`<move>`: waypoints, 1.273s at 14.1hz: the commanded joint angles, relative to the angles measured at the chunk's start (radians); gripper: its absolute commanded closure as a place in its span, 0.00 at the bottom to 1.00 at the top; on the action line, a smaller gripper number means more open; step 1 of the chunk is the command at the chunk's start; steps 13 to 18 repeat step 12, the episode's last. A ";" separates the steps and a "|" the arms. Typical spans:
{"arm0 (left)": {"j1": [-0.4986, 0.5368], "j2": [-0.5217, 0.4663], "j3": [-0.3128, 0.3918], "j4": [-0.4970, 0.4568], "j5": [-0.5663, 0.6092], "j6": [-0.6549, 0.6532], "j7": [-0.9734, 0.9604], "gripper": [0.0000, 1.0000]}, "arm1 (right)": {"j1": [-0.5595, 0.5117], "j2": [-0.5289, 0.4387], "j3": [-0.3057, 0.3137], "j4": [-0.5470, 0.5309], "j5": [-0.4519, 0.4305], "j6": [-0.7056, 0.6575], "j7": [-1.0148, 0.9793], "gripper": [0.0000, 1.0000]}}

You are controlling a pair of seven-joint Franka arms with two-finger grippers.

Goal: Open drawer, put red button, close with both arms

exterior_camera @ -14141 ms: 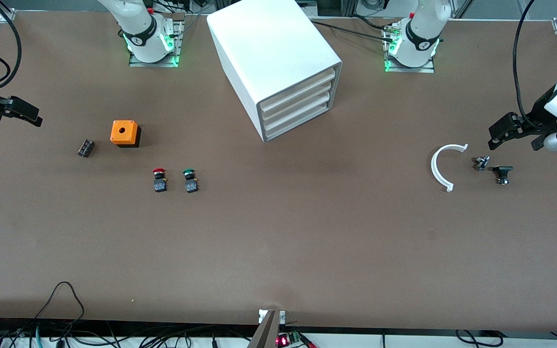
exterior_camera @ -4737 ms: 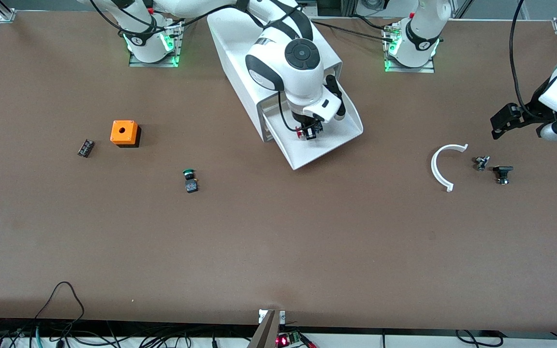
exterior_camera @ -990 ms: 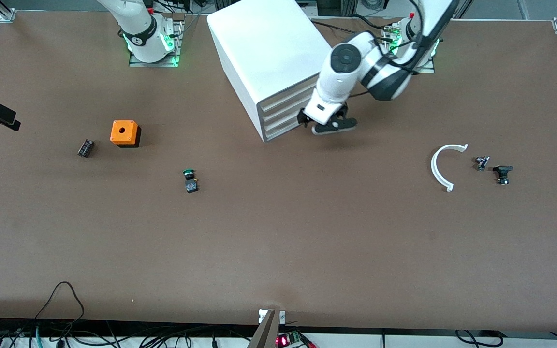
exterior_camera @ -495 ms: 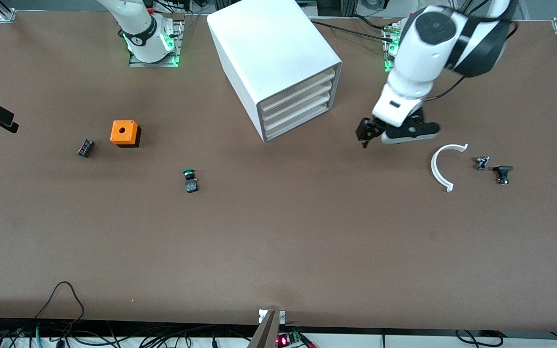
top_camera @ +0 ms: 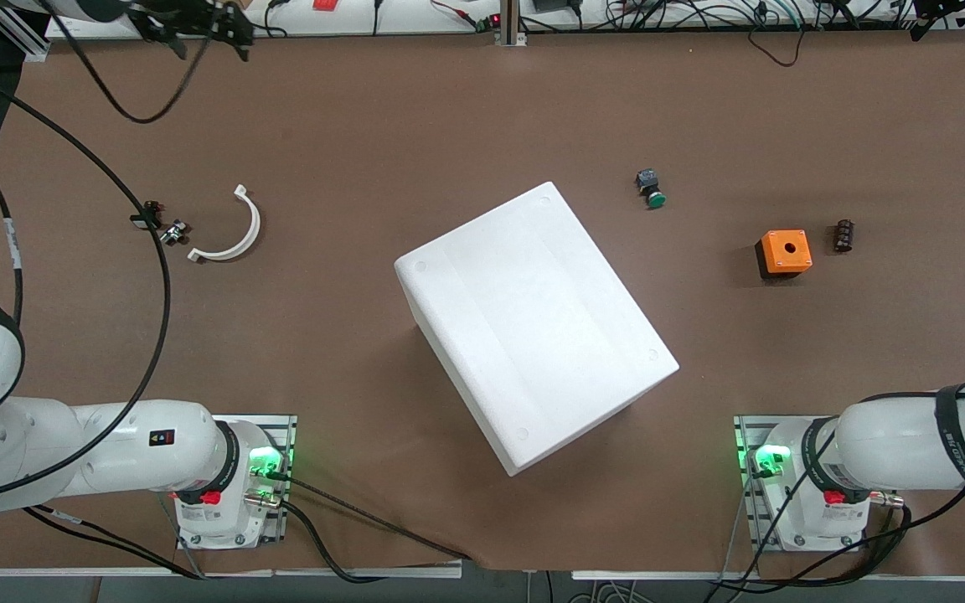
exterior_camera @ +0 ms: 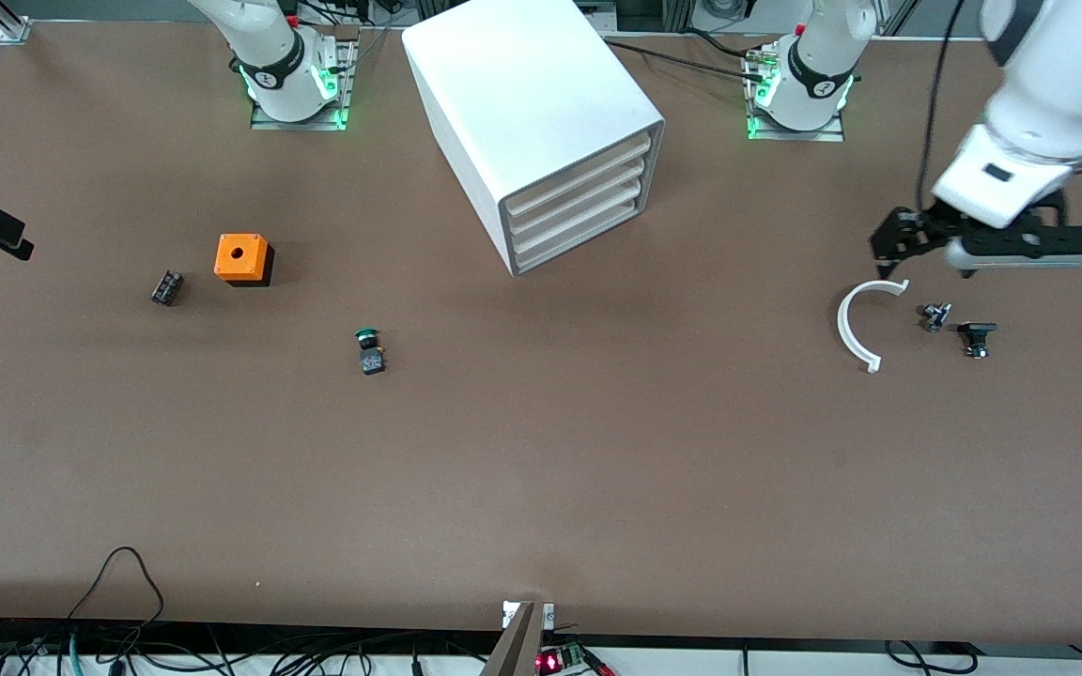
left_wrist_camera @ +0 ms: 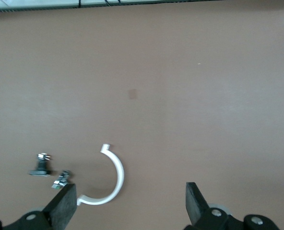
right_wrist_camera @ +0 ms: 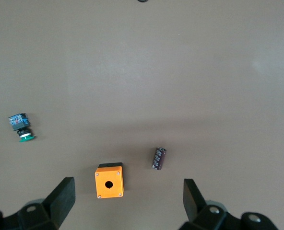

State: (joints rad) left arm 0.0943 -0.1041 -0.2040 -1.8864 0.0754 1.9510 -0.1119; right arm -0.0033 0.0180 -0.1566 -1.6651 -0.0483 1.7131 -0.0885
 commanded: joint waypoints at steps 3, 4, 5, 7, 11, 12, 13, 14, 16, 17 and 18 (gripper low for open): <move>-0.022 0.026 0.040 0.099 0.003 -0.095 0.091 0.00 | 0.000 -0.001 0.000 -0.005 0.016 0.007 0.003 0.00; -0.024 0.030 0.038 0.105 0.000 -0.090 0.101 0.00 | 0.000 -0.001 0.000 -0.004 0.016 0.007 0.003 0.00; -0.031 0.030 0.038 0.118 0.001 -0.090 0.103 0.00 | 0.000 -0.001 0.000 -0.004 0.016 0.007 0.003 0.00; -0.034 0.046 0.040 0.156 0.003 -0.092 0.106 0.00 | 0.000 -0.001 0.000 -0.004 0.016 0.007 0.003 0.00; -0.036 0.047 0.037 0.159 0.009 -0.096 0.100 0.00 | 0.002 -0.001 0.000 -0.004 0.013 0.007 0.001 0.00; -0.036 0.047 0.037 0.159 0.009 -0.098 0.103 0.00 | 0.002 -0.001 0.000 -0.004 0.013 0.007 0.001 0.00; -0.036 0.047 0.037 0.159 0.009 -0.098 0.103 0.00 | 0.002 -0.001 0.000 -0.004 0.013 0.007 0.001 0.00; -0.036 0.047 0.037 0.159 0.009 -0.098 0.103 0.00 | 0.002 -0.001 0.000 -0.004 0.013 0.007 0.001 0.00; -0.036 0.047 0.037 0.159 0.009 -0.098 0.103 0.00 | 0.002 -0.001 0.000 -0.004 0.013 0.007 0.001 0.00; -0.036 0.047 0.037 0.159 0.009 -0.098 0.103 0.00 | 0.002 -0.001 0.000 -0.004 0.013 0.007 0.001 0.00; -0.036 0.047 0.037 0.159 0.009 -0.098 0.103 0.00 | 0.002 -0.001 0.000 -0.004 0.013 0.007 0.001 0.00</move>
